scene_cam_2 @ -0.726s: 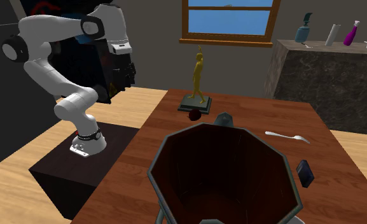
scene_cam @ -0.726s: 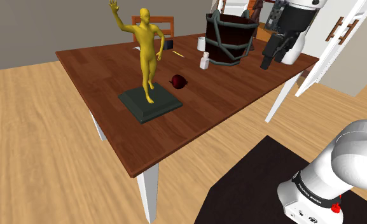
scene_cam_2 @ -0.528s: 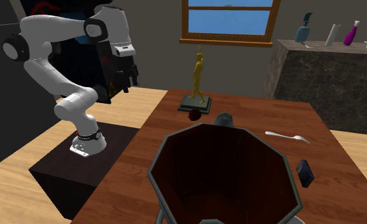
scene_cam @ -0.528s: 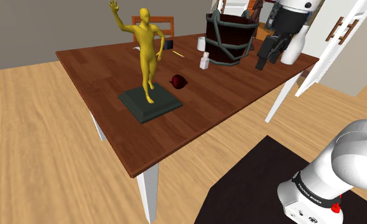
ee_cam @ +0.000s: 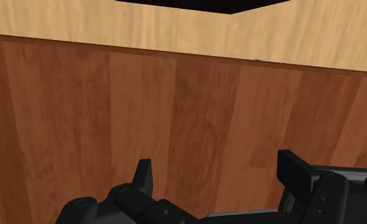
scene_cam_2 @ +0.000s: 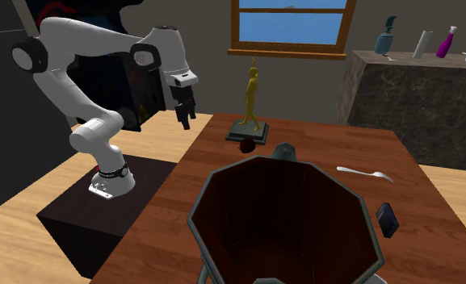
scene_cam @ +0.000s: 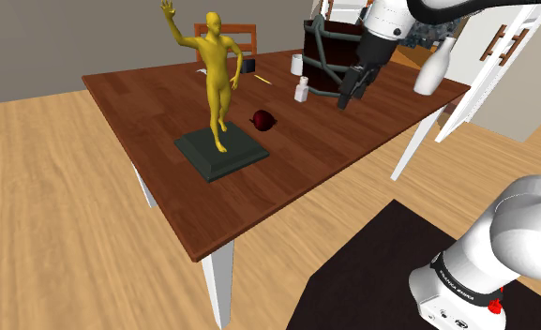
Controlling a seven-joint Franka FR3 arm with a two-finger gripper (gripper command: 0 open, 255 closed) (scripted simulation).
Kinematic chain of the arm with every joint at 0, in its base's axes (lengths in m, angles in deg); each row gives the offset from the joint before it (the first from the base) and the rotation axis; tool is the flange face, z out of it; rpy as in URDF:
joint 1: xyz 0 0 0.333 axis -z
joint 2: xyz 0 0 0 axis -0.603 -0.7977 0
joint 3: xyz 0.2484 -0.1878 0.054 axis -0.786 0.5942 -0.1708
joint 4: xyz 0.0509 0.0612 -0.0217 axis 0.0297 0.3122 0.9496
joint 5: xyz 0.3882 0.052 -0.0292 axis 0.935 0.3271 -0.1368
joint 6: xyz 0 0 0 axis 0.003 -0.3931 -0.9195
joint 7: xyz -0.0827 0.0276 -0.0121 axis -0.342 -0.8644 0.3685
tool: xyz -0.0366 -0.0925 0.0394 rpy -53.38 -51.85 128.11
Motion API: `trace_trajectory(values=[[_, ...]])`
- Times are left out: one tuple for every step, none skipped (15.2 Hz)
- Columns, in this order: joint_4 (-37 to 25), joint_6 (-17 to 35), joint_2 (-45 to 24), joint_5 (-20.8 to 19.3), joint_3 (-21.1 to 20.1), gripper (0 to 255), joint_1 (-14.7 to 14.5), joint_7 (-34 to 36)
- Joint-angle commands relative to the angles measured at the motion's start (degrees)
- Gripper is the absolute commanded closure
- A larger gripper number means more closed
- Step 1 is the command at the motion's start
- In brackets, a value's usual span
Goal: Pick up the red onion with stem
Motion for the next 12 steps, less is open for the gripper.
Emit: trace_trajectory(values=[[-0.92, 4.18, -3.96, 0.36, 0.36, 0, -0.56, -1.87], [-1.47, 5.93, -5.79, 0.61, 0.48, 0, -0.88, -2.71], [-2.1, 7.62, -7.63, 0.88, 0.59, 0, -1.21, -3.57], [-2.81, 9.25, -9.5, 1.16, 0.68, 0, -1.54, -4.43], [-3.6, 10.81, -11.39, 1.48, 0.75, 0, -1.85, -5.31], [-4.47, 12.31, -13.29, 1.82, 0.81, 0, -2.17, -6.2], [-5.41, 13.74, -15.2, 2.17, 0.86, 0, -2.48, -7.1], [-6.43, 15.09, -17.12, 2.55, 0.88, 0, -2.79, -8.02], [-7.52, 16.38, -19.05, 2.94, 0.88, 0, -3.09, -8.94], [-8.69, 17.59, -20.98, 3.35, 0.88, 0, -3.38, -9.86], [-9.93, 18.74, -22.91, 3.77, 0.85, 0, -3.67, -10.8], [-11.23, 19.8, -24.85, 4.21, 0.79, 0, -3.95, -11.73]])
